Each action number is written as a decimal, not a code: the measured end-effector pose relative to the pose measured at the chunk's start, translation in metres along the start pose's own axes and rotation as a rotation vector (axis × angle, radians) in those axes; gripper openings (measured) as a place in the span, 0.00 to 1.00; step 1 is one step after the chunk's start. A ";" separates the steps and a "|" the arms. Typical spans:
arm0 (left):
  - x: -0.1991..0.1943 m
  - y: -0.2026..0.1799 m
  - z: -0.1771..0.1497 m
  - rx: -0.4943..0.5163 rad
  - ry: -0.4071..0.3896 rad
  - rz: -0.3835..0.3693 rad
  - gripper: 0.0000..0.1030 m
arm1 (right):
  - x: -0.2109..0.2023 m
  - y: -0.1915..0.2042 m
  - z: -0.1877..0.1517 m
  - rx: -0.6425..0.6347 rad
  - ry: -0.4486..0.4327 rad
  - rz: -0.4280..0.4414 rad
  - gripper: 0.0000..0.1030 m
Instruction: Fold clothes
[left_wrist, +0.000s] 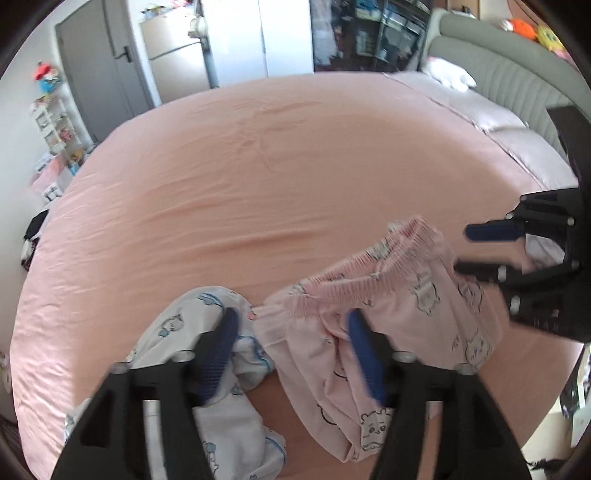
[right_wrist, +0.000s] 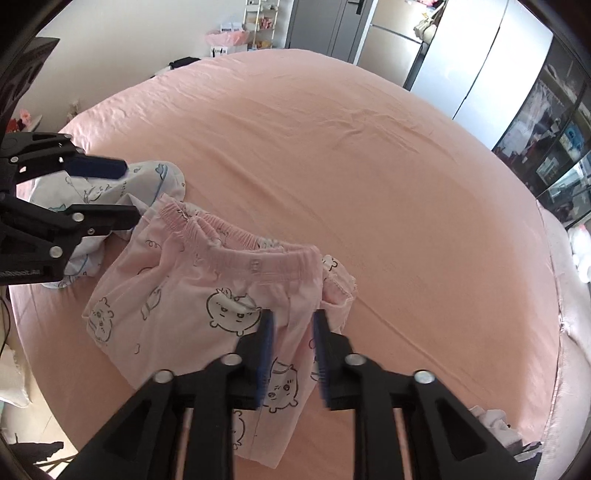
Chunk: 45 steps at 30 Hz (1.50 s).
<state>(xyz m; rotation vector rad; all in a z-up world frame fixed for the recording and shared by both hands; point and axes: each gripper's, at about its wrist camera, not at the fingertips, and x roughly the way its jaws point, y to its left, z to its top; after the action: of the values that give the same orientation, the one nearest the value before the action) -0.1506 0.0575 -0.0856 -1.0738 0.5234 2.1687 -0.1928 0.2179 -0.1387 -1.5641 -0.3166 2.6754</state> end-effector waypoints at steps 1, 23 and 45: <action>-0.003 0.000 0.000 0.003 -0.010 0.004 0.65 | -0.002 -0.001 0.001 0.003 -0.012 -0.027 0.72; -0.006 -0.004 -0.075 -0.217 -0.002 -0.354 0.66 | -0.001 -0.023 -0.098 0.316 0.046 0.238 0.77; 0.034 0.019 -0.086 -0.381 0.146 -0.320 0.66 | 0.052 -0.072 -0.108 0.695 0.063 0.526 0.77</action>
<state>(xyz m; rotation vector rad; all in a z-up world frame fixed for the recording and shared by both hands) -0.1322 0.0048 -0.1620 -1.4192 -0.0100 1.9546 -0.1313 0.3126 -0.2208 -1.6143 1.0450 2.5709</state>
